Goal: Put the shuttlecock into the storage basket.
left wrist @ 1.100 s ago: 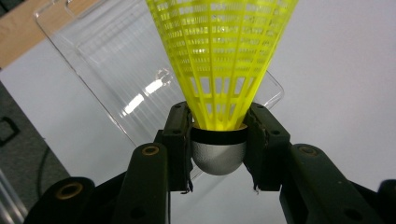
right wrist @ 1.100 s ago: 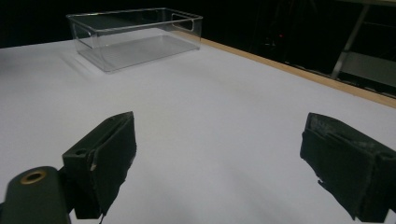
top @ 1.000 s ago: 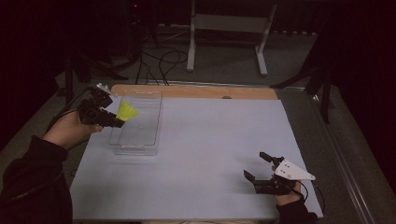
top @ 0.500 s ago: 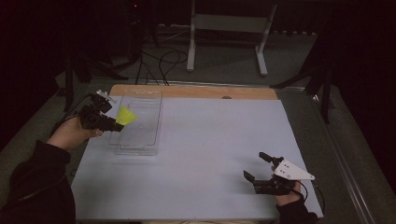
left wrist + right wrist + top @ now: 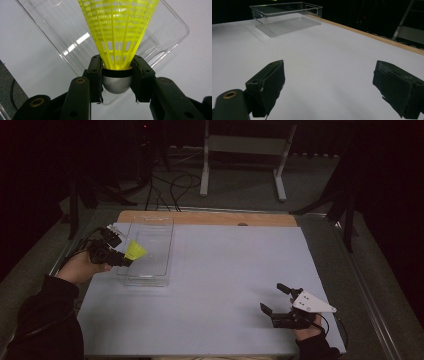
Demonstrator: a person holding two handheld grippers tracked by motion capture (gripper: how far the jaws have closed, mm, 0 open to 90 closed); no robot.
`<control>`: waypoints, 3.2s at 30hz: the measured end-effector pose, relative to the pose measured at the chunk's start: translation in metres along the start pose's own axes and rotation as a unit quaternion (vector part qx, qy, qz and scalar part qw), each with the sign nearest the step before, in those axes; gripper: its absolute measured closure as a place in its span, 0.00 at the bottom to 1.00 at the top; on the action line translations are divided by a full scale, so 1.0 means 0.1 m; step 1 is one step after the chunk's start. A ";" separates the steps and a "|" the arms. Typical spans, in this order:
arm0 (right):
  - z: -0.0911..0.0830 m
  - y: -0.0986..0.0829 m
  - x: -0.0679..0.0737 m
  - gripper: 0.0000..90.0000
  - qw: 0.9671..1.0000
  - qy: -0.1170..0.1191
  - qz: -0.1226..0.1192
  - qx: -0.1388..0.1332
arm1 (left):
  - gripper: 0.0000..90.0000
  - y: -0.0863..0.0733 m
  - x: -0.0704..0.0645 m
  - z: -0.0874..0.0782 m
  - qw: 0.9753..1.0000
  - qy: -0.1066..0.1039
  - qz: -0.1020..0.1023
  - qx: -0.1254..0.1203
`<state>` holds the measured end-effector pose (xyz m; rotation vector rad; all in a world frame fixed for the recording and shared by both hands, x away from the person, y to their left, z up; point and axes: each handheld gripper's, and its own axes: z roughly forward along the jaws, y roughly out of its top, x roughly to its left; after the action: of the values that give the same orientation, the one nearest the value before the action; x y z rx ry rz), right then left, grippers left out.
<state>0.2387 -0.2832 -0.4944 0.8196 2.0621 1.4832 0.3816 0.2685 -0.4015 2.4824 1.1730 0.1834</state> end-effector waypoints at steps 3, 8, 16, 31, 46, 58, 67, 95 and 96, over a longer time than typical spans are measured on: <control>0.00 0.00 0.00 0.12 1.000 0.001 0.001 0.000 | 0.72 -0.02 0.01 0.02 1.000 -0.012 0.003 -0.001; 0.00 0.00 0.00 0.12 1.000 0.002 0.002 0.000 | 0.72 -0.05 0.03 0.09 1.000 0.007 -0.001 0.001; 0.00 0.00 0.00 0.12 1.000 0.002 0.002 0.001 | 0.72 -0.08 0.03 0.16 1.000 0.019 0.007 0.012; 0.00 0.00 0.00 0.12 1.000 0.001 0.001 0.001 | 0.72 -0.06 0.01 0.29 0.999 0.015 0.015 0.046; 0.00 -0.01 0.00 0.12 1.000 0.001 0.001 0.003 | 0.37 0.04 0.01 0.25 0.999 0.008 -0.002 0.037; -0.01 0.00 0.00 0.12 1.000 0.000 0.002 0.000 | 0.00 0.04 -0.07 0.15 0.999 -0.039 0.019 0.014; -0.01 0.00 0.00 0.12 1.000 -0.001 0.001 0.002 | 0.00 0.08 -0.15 0.12 0.998 -0.043 0.041 0.005; -0.01 0.00 0.00 0.12 1.000 0.000 0.001 0.000 | 0.00 0.19 -0.39 -0.01 0.995 -0.060 0.066 -0.041; -0.01 0.00 0.00 0.12 1.000 0.000 0.001 0.000 | 0.00 0.19 -0.41 -0.02 0.995 -0.062 0.069 -0.041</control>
<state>0.2381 -0.2839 -0.4941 0.8209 2.0612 1.4848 0.3689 0.2270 -0.3904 2.4640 0.9257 0.1101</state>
